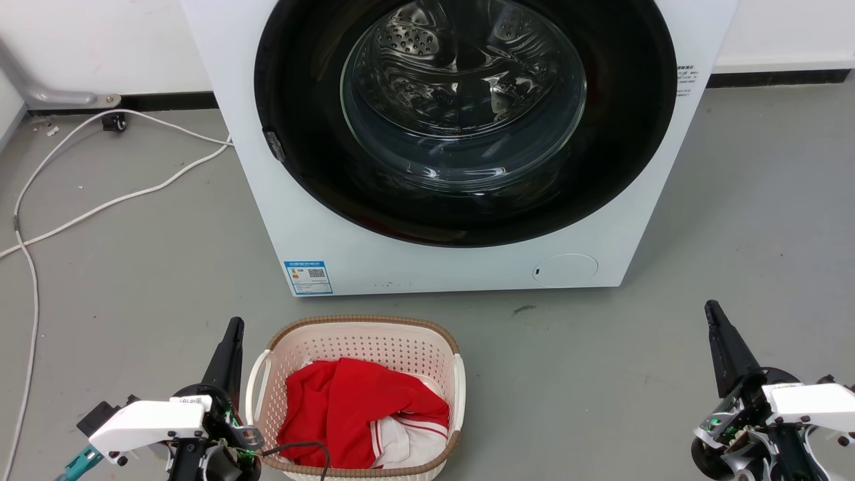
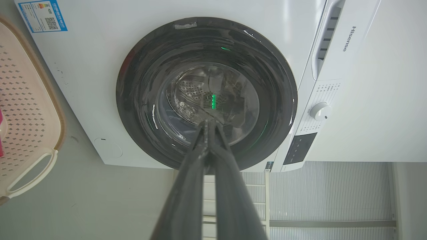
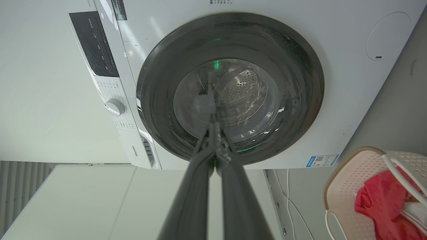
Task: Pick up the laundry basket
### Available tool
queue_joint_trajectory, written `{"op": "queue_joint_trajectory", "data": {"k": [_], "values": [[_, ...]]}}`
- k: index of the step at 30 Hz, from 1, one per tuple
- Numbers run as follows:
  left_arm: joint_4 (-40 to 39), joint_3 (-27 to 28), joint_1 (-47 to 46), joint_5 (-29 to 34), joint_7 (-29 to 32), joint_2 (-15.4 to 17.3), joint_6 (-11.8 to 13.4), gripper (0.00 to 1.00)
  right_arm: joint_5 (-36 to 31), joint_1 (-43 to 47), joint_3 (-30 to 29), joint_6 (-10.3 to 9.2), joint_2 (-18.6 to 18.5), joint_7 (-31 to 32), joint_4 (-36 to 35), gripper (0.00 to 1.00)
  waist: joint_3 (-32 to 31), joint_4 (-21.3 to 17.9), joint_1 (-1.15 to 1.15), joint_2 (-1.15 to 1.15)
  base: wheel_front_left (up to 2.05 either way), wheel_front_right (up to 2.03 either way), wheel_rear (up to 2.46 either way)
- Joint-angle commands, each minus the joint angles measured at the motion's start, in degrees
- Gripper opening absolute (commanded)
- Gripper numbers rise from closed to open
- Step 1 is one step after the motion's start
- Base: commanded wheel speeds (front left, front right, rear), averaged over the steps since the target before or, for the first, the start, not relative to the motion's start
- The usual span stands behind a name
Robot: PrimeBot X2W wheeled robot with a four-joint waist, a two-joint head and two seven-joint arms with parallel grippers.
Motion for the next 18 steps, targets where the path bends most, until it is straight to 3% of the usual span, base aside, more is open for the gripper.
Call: {"op": "queue_joint_trajectory", "data": {"k": [1, 18], "values": [[0.0, 0.1, -0.5, -0.1, 0.1, -0.1, -0.2, 0.00, 0.2, -0.6, 0.0, -0.02, 0.0, 0.1, 0.0, 0.00, 0.0, 0.0, 0.00, 0.00, 0.00, 0.00, 0.00], [0.0, 0.1, -0.5, -0.1, 0.1, -0.1, -0.2, 0.00, 0.2, -0.6, 0.0, -0.02, 0.0, 0.1, 0.0, 0.00, 0.0, 0.0, 0.00, 0.00, 0.00, 0.00, 0.00]]}}
